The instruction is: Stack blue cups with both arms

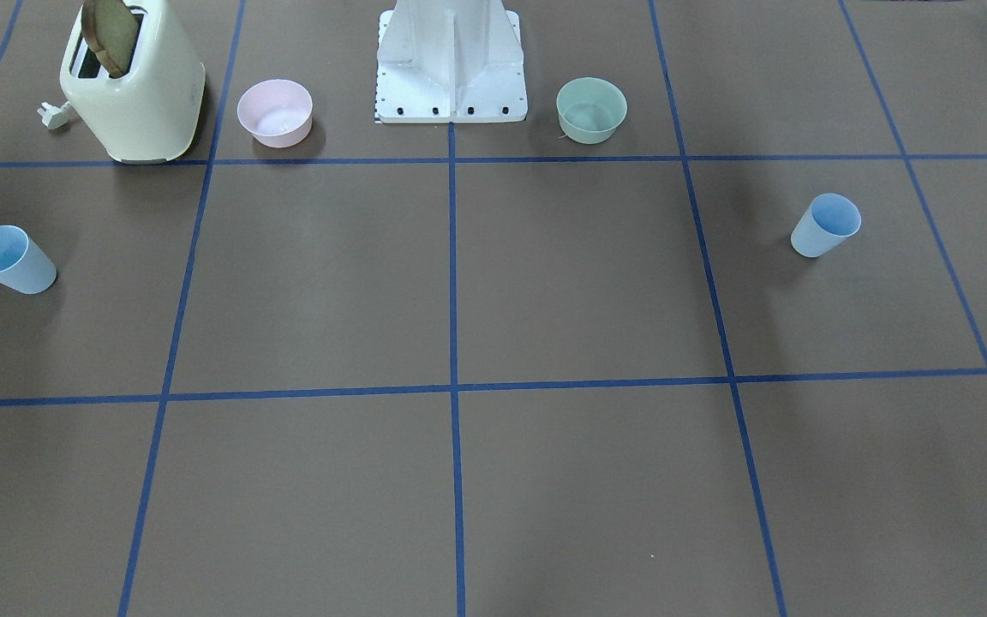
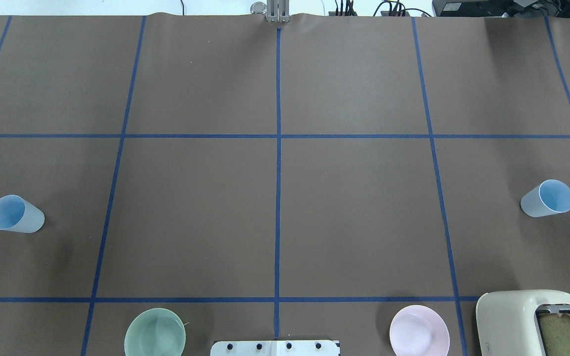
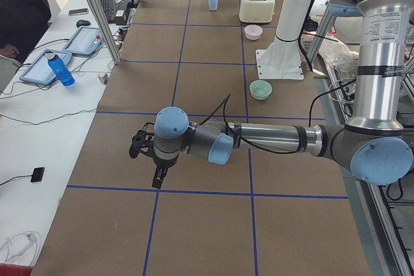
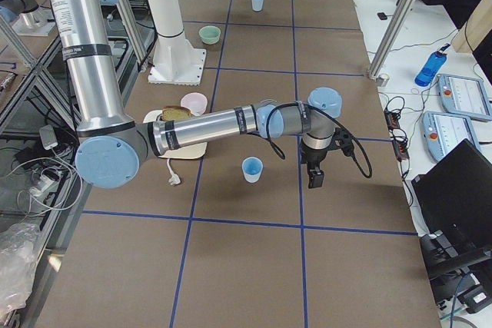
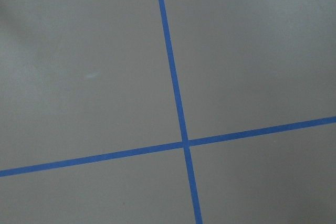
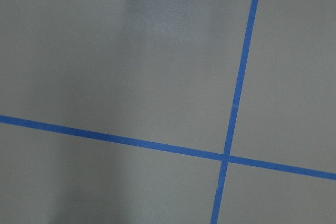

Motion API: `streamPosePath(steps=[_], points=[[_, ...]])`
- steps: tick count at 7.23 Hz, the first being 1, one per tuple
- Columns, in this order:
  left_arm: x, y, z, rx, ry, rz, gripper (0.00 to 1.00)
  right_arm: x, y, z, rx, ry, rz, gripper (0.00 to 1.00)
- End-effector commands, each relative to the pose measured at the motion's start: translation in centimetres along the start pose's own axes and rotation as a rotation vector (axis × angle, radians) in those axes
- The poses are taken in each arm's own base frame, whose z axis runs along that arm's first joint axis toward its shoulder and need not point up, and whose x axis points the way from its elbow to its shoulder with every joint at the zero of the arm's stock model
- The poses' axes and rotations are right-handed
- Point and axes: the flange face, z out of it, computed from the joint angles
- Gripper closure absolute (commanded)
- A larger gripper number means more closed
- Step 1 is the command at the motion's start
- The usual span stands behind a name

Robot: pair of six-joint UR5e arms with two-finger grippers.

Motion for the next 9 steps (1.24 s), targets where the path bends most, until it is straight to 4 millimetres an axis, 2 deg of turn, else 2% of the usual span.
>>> streamPosePath(steps=[1, 6, 7, 9], points=[[0.1, 0.0, 0.0, 0.001, 0.0, 0.002, 0.02, -0.3, -0.1, 0.4, -0.006, -0.002, -0.005, 0.0], [0.4, -0.2, -0.4, 0.008, 0.001, -0.015, 0.02, -0.4, 0.6, 0.3, -0.006, -0.015, 0.003, 0.0], [1.3, -0.5, -1.1, 0.024, 0.004, -0.064, 0.02, -0.5, 1.4, 0.1, -0.004, -0.022, 0.001, 0.0], [2.4, -0.3, -1.1, 0.022, 0.01, -0.09, 0.02, -0.6, 5.9, -0.2, -0.003, -0.026, 0.012, 0.0]])
